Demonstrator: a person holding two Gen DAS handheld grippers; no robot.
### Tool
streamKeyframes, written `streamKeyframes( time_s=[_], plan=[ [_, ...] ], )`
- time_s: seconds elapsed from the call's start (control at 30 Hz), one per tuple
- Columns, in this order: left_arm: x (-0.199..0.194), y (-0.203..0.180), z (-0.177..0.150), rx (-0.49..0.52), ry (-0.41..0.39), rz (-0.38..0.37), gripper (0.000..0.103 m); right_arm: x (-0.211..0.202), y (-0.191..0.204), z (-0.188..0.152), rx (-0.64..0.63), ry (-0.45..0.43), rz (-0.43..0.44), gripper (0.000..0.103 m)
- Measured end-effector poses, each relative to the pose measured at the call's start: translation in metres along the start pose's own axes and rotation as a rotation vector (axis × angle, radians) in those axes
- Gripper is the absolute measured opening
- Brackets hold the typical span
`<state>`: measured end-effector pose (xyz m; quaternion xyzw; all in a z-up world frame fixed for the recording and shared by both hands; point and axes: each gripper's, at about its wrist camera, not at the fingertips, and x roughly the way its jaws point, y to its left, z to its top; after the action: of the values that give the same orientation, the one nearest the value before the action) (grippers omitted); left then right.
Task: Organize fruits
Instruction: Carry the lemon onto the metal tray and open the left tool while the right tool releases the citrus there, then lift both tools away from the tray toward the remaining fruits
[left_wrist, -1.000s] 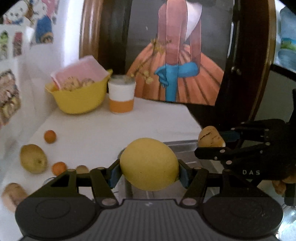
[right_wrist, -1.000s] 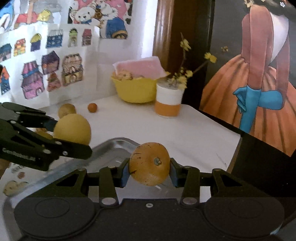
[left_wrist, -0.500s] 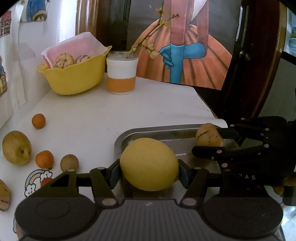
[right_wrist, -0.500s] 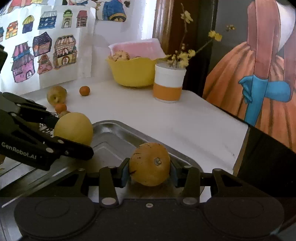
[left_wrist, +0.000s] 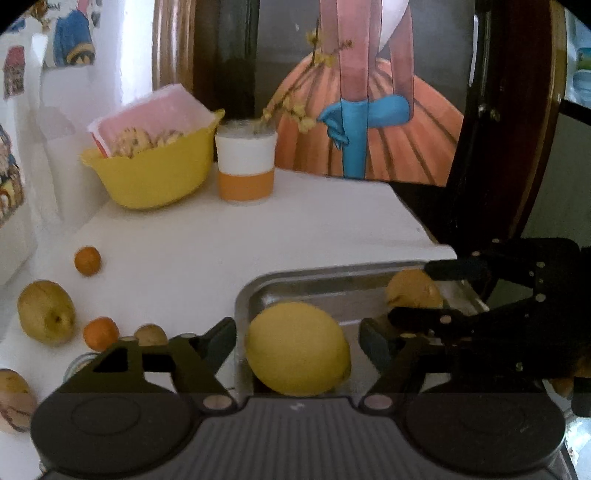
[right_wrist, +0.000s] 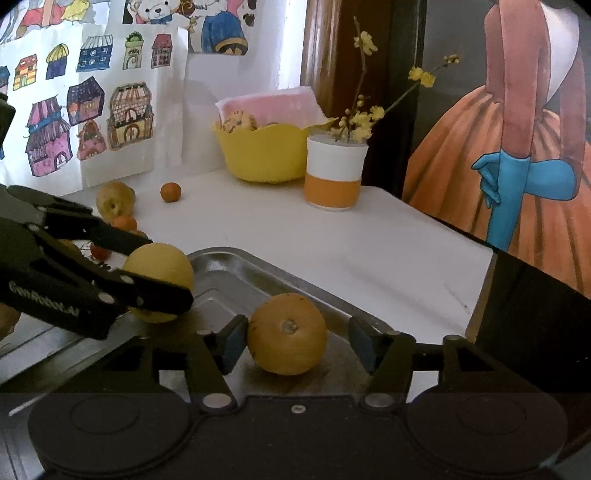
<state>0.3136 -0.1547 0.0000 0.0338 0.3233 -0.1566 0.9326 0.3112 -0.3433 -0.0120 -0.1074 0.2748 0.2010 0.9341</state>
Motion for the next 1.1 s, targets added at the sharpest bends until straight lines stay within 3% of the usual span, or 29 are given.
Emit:
streamKeyframes(
  time_s=[0.1,0.3,0.43,0.57,0.7,0.93,1.1],
  plan=[
    [-0.011,0.000,0.001,-0.011,-0.018,-0.002,0.080,-0.014,0.003,0.000,-0.004,-0.035,-0.030,0.070],
    [-0.052,0.005,0.000,-0.072,-0.087,0.006,0.099,-0.057,0.012,0.004,0.045,-0.117,-0.067,0.091],
    [-0.088,0.010,-0.008,-0.122,-0.136,0.009,0.102,-0.091,0.026,0.005,0.041,-0.163,-0.093,0.101],
    [-0.124,0.015,-0.024,-0.162,-0.176,0.018,0.102,-0.125,0.041,0.001,0.069,-0.172,-0.108,0.102],
    [-0.157,0.019,-0.047,-0.172,-0.204,0.032,0.103,-0.151,0.057,-0.015,0.186,-0.158,-0.096,0.102],
    [-0.197,0.031,-0.098,-0.208,-0.171,0.033,0.103,-0.185,0.103,-0.052,0.270,-0.121,-0.183,0.102],
    [-0.212,0.043,-0.128,-0.222,-0.120,0.045,0.103,-0.201,0.134,-0.073,0.292,-0.044,-0.203,0.102]
  ],
)
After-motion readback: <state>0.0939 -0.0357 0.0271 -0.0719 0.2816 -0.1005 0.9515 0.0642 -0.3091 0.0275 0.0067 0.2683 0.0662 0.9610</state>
